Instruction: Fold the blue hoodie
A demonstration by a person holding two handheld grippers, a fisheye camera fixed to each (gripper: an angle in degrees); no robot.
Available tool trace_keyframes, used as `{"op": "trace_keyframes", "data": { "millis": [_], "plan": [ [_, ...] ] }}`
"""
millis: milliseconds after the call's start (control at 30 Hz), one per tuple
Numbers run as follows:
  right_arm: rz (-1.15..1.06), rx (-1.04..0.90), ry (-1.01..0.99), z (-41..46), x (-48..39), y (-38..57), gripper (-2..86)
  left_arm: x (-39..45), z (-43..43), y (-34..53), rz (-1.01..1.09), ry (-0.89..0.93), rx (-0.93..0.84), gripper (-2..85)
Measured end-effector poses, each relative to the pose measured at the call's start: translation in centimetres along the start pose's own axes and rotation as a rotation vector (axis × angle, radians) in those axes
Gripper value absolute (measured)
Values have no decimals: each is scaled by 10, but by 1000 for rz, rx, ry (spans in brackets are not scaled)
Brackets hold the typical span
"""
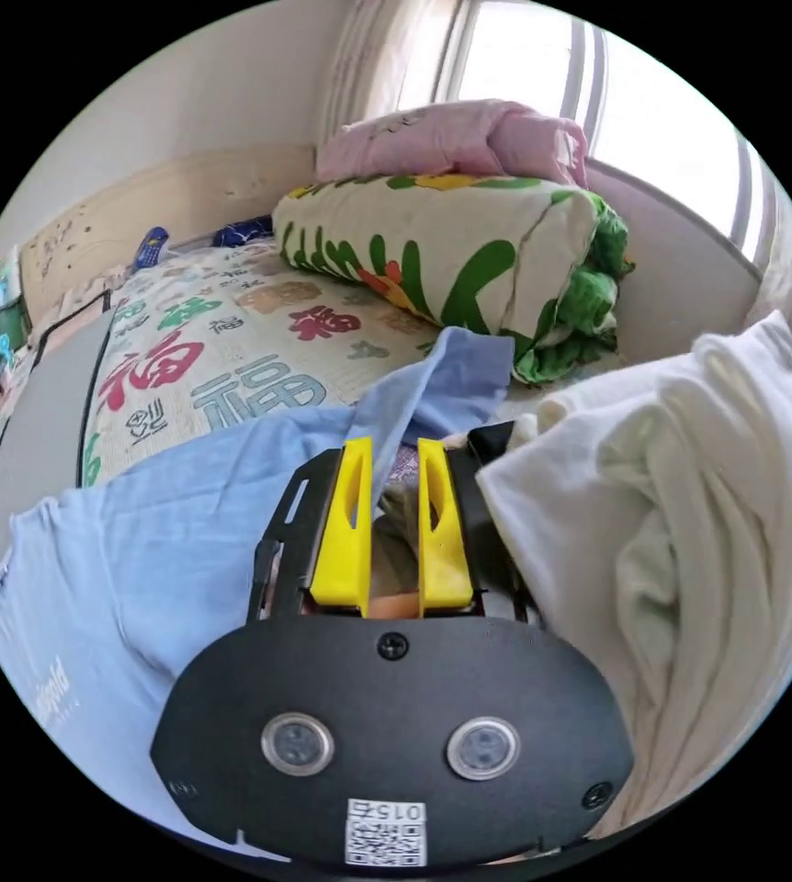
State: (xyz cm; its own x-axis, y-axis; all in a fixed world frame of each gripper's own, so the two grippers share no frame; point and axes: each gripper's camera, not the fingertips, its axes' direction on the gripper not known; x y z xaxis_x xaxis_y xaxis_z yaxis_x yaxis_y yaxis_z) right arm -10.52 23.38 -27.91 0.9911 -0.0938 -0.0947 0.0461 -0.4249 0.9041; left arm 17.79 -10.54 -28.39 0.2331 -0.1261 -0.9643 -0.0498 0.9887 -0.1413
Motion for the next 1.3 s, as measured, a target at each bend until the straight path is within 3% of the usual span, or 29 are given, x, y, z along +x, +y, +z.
{"op": "trace_keyframes", "data": {
  "millis": [133, 267, 433, 500, 600, 800, 967, 1133, 1300],
  "plan": [
    [57, 71, -90, -4, 23, -7, 5, 0, -1, -5, -3, 7, 0, 80],
    [-30, 303, -278, -71, 21, 12, -6, 2, -2, -10, 6, 6, 0, 74],
    [-502, 471, -616, -187, -8, 93, -8, 4, -3, -15, 6, -11, 3, 74],
    [-789, 418, -690, -224, -19, 158, -8, 4, -4, -17, 2, -16, 5, 75],
    [-998, 310, -793, -236, -8, 224, -8, -1, -4, -18, -24, -11, 9, 76],
    [-1114, 93, -831, -192, 14, 258, -7, -29, 3, -28, -131, -44, -38, 77],
    [-1093, 46, -918, -186, 34, 261, -7, -51, -7, -82, -147, -85, -53, 81],
    [-1182, 155, -820, -199, 39, 304, -8, -79, 5, -175, -137, -7, 68, 91],
    [-1362, 420, -513, -208, 31, 388, -8, -94, 87, -258, -177, 255, 8, 136]
  ]
}}
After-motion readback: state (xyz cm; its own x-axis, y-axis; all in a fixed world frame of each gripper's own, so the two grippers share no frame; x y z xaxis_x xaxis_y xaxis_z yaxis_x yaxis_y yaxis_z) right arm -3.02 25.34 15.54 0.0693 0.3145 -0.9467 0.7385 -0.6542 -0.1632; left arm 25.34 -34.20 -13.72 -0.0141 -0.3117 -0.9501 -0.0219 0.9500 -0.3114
